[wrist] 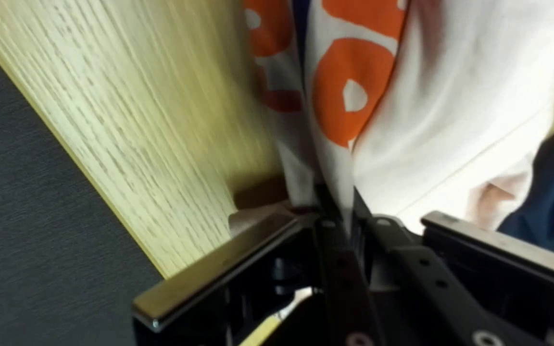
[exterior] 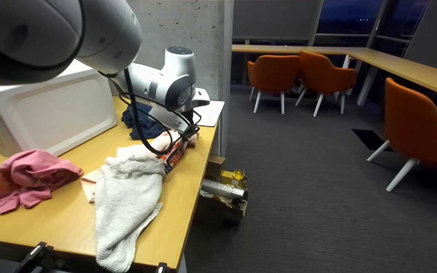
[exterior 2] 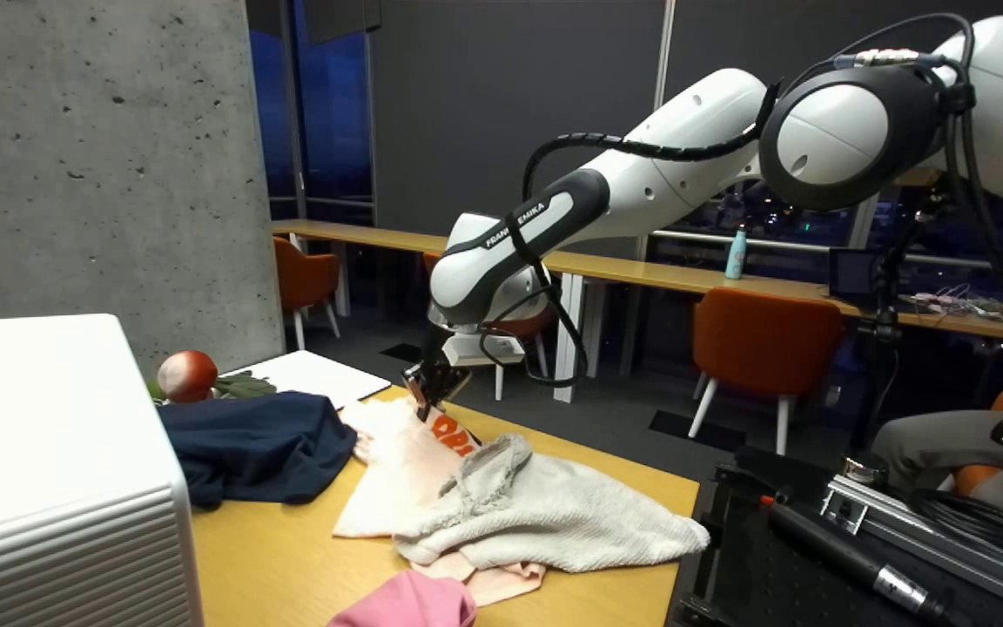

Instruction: Move the towel forwards then move the peach shirt forwards.

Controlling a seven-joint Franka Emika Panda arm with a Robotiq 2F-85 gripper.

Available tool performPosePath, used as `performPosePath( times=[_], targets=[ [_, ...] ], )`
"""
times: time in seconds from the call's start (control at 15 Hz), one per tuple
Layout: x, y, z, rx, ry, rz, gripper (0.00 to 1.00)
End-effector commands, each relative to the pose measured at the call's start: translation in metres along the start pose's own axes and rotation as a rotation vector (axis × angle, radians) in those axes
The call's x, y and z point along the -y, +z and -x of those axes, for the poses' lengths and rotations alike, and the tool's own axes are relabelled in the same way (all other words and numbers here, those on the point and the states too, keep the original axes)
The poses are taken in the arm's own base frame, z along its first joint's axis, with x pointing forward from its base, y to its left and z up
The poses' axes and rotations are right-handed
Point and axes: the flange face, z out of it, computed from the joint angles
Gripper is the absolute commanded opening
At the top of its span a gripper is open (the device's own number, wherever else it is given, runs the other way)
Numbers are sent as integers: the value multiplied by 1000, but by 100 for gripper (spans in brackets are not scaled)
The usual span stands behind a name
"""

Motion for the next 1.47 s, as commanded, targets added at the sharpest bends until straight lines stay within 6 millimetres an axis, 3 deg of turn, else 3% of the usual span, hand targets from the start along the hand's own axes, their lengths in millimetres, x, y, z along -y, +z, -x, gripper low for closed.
performPosePath(
  times=[0.0,0.33,0.6,1.0,1.13,1.4],
  targets=[
    [32,-30,-21,-19,-28,-24,0],
    [90,-99,-35,-88,-94,-80,1],
    [135,-156,-27,-135,-151,-147,1],
    [175,-256,13,-193,-210,-174,1],
    [183,-290,30,-214,-230,-176,1],
    [189,-337,64,-235,-257,-183,1]
  ],
)
